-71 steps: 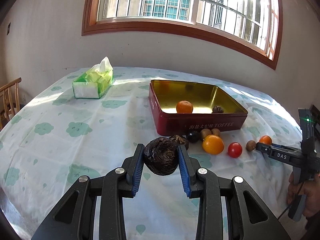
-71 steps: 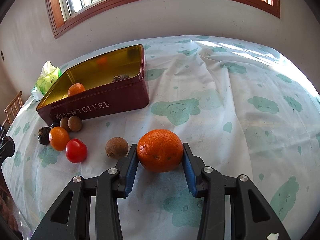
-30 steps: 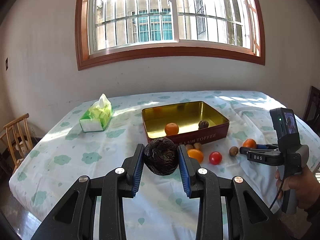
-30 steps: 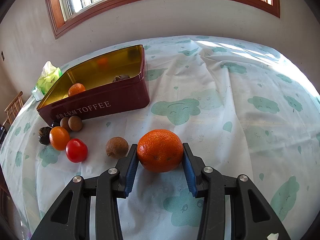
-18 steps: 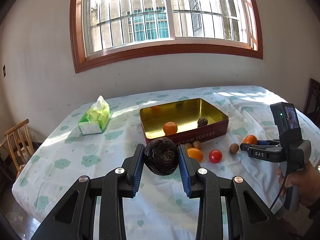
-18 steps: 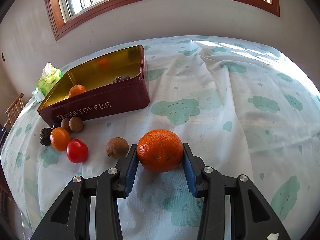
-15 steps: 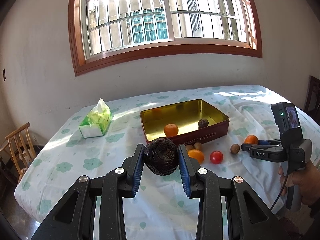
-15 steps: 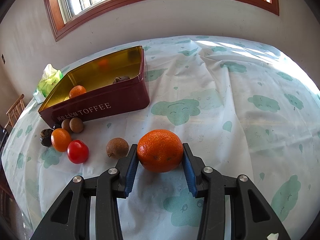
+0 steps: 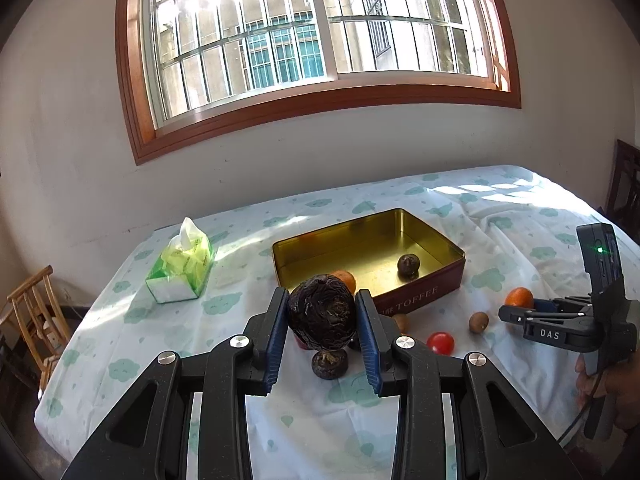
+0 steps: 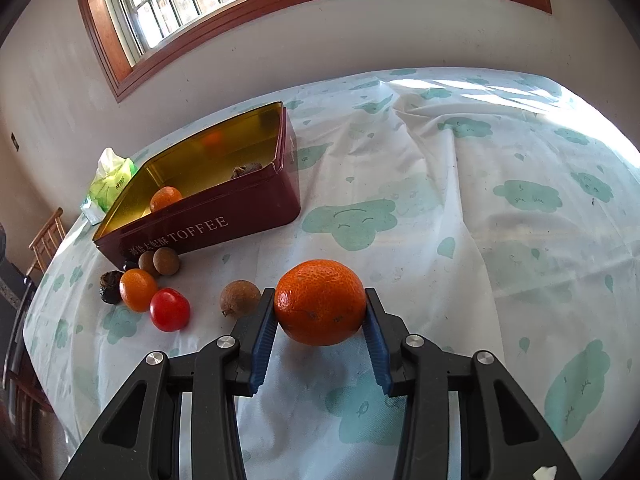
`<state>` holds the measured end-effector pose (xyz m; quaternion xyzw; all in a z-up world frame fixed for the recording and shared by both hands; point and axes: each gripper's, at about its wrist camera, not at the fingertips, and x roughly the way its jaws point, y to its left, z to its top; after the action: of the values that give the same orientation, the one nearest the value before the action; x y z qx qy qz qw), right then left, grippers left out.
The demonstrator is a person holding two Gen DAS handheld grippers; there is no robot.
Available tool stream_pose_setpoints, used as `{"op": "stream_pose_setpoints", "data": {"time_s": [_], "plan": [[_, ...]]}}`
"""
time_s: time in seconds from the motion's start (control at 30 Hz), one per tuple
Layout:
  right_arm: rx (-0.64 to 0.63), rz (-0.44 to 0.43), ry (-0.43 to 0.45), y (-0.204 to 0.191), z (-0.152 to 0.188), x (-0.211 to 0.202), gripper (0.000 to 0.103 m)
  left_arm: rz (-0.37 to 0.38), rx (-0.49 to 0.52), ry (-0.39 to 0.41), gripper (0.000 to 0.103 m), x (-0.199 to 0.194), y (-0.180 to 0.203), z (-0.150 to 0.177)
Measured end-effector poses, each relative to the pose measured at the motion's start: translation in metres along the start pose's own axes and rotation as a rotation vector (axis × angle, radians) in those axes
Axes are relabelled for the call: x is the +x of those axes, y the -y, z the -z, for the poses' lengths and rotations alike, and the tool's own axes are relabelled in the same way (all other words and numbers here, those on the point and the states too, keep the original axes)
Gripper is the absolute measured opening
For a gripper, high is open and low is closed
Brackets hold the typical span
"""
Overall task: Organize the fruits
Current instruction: 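Carry the held orange and dark fruit over the tin with both grippers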
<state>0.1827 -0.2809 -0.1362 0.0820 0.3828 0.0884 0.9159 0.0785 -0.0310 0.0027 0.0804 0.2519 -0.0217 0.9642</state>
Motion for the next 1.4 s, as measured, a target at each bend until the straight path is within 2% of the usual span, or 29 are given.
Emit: {"op": "stream_pose_setpoints", "data": {"time_s": [0.23,0.63,1.07,1.4], "plan": [[-0.01,-0.023,0.022,0.003,-0.01,-0.016,0.039,0.005,-0.001,-0.024,0.034,0.028,-0.001,-0.01],[-0.074,-0.11,0.095,-0.026,-0.054,-0.037,0.039,0.011,-0.008,-0.073,0.034,0.074,-0.004,-0.018],[-0.157,-0.194,0.095,-0.064,-0.09,-0.011,0.039,0.016,-0.036,-0.136,0.034,0.129,-0.013,-0.022],[-0.188,-0.226,0.071,-0.079,-0.102,0.012,0.039,0.021,-0.036,-0.154,0.034,0.157,-0.014,-0.028]]}}
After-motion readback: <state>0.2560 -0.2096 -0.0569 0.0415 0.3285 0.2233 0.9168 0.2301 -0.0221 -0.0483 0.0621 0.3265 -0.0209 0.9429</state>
